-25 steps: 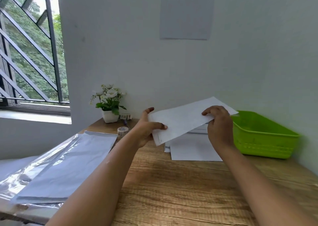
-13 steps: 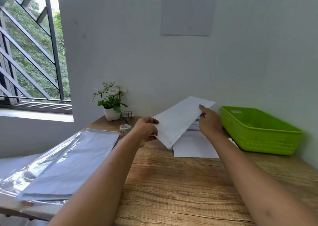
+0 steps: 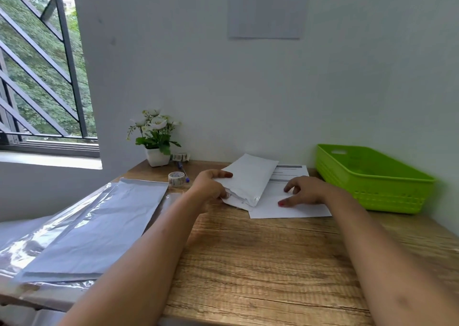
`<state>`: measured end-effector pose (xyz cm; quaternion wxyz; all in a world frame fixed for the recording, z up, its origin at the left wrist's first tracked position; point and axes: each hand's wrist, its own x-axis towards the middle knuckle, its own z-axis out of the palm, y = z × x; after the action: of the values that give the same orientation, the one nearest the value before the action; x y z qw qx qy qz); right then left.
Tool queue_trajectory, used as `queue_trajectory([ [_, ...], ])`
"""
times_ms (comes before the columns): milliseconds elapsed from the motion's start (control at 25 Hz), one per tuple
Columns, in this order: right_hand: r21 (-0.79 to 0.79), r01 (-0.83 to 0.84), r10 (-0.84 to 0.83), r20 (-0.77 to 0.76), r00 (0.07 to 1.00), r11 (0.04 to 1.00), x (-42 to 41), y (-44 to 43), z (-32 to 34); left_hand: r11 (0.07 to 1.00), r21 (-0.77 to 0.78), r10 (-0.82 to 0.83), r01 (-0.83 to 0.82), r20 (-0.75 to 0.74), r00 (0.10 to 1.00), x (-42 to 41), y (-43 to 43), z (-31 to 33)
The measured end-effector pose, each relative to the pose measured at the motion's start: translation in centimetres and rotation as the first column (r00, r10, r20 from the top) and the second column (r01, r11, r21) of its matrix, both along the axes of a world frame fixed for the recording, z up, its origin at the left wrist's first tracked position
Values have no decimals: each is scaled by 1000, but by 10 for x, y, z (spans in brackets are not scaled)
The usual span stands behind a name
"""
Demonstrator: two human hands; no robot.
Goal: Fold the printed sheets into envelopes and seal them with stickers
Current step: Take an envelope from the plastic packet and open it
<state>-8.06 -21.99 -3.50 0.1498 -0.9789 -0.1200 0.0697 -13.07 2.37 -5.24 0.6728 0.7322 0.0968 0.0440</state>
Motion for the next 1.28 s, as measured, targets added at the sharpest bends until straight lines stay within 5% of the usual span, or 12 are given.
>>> queue_trajectory([
  [400,-69,-13,24,158,987,998,10,1,-4,952,305,-4,13,-31,1000,-5,2,1],
  [560,-134,58,-29,207,978,989,13,2,2,619,783,19,-64,67,998,-1,2,-3],
  [840,-60,173,-159,192,968,983,9,-2,11,403,906,-31,-125,150,988,-2,3,-10],
  [1000,224,218,-267,218,939,950,6,-8,26,364,922,-79,-134,173,982,-3,-4,-8],
  [1120,560,199,-320,125,939,804,-3,-12,40,272,931,-160,-243,293,943,-8,-16,-6],
  [1280,903,236,-67,-228,971,358,-34,-15,55,231,939,-304,-254,317,898,-7,-30,-11],
])
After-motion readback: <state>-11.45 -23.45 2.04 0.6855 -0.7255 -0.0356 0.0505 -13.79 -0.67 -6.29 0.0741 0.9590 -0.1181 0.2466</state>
